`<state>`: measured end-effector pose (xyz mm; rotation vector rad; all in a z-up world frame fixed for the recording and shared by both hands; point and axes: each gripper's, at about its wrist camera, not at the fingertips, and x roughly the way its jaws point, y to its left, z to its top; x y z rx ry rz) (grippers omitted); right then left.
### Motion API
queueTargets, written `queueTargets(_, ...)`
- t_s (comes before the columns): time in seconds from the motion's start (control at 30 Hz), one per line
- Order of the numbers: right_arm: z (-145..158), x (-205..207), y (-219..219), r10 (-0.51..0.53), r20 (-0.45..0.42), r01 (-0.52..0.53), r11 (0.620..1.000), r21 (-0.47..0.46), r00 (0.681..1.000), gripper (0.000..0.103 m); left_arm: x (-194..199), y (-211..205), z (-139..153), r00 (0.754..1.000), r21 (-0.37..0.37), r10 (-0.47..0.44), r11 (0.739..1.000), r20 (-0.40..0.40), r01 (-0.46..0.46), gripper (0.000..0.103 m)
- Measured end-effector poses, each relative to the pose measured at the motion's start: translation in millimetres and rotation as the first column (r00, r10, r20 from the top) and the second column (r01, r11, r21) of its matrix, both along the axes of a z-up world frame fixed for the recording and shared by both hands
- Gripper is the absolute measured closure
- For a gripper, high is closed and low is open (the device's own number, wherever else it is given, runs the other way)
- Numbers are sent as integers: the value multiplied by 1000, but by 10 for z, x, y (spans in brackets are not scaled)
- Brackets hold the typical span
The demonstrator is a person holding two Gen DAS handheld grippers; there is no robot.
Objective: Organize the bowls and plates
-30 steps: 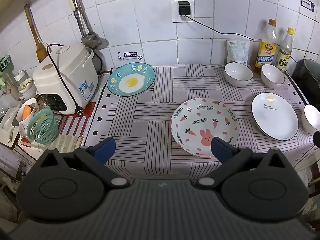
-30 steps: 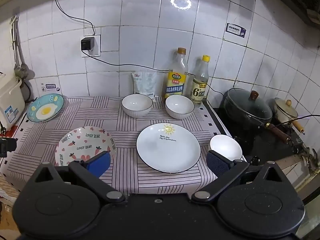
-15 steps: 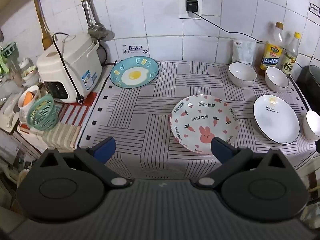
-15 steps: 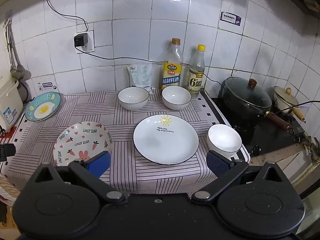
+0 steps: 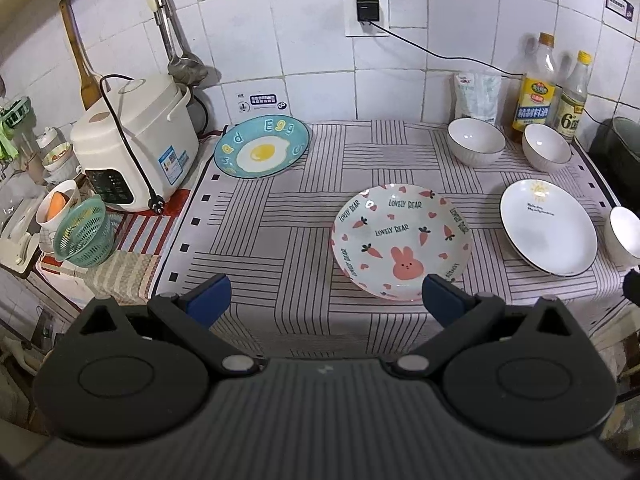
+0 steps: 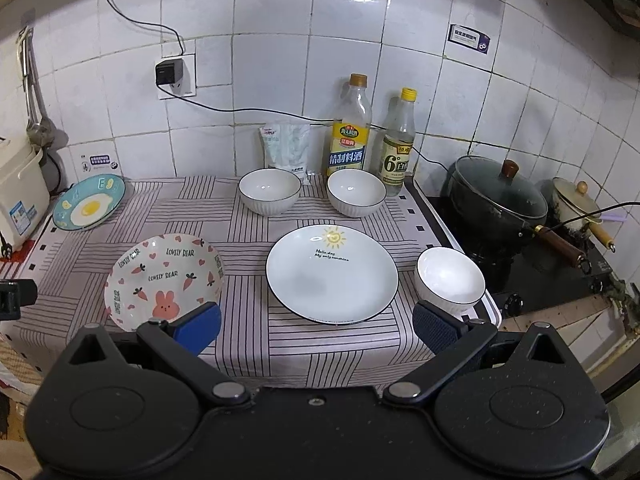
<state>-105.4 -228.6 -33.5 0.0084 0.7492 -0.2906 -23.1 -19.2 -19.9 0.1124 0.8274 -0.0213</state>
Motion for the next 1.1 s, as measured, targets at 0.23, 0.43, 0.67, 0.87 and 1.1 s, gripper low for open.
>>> queueTargets(0.23,-97,11,32,17,-5,-17,1000,12,1000,0,-117,-18,-65,1000,-10,0,1000,-17,-1,0)
queueTargets(0.43,-141,-15,69,26,17,-27,999,30,1000,0,-194,-62,-66,1000,5,-11,1000,3,11,0)
queueTargets(0.67,-164,-26,49,18,12,-19,1000,18,1000,0,-165,-73,-66,1000,10,-7,1000,-3,7,0)
queueTargets(0.87,-124,-73,-31,-4,28,3,999,35,1000,0,-118,-65,-130,1000,10,-17,1000,-21,17,0)
queueTargets(1.1,-88,-89,9,7,39,-9,1000,29,999,0,-67,-11,-163,1000,6,17,1000,-15,-17,0)
